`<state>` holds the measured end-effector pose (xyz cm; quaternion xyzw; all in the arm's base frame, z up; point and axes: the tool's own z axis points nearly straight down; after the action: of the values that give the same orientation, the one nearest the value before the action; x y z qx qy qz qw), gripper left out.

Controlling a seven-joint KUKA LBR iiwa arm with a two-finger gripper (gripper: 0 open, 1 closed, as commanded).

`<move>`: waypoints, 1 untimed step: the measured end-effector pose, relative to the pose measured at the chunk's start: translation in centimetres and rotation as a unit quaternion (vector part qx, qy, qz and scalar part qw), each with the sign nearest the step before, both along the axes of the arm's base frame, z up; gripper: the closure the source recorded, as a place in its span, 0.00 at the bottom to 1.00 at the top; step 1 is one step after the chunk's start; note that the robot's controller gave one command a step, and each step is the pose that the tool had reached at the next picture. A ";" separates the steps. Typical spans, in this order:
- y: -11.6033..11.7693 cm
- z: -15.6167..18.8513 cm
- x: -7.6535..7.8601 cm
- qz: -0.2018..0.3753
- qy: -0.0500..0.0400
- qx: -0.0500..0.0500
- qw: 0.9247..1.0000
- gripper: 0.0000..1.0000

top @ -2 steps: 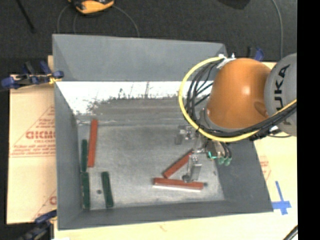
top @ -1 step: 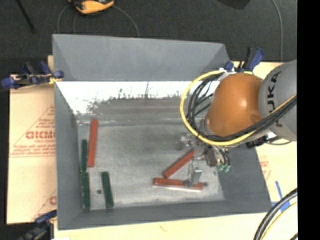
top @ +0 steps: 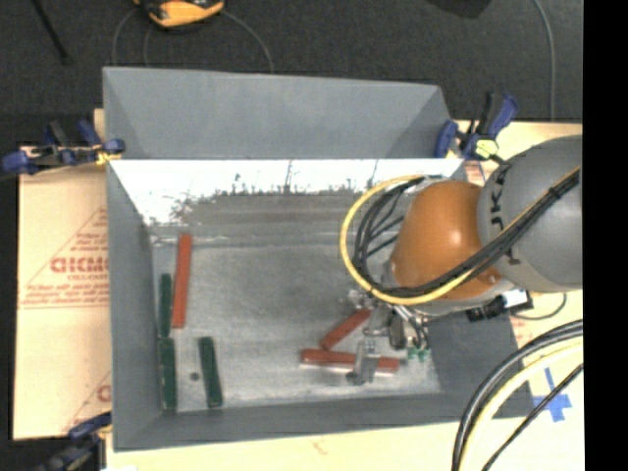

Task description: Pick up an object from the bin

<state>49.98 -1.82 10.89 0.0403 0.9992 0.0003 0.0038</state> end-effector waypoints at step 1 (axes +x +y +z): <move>2.2 -3.7 0.4 -0.121 0.003 0.001 0.993 1.00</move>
Offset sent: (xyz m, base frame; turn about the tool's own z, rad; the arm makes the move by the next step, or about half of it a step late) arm 0.0000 0.0000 0.0000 0.0000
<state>50.37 0.35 7.18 0.1607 0.9870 0.0005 0.0008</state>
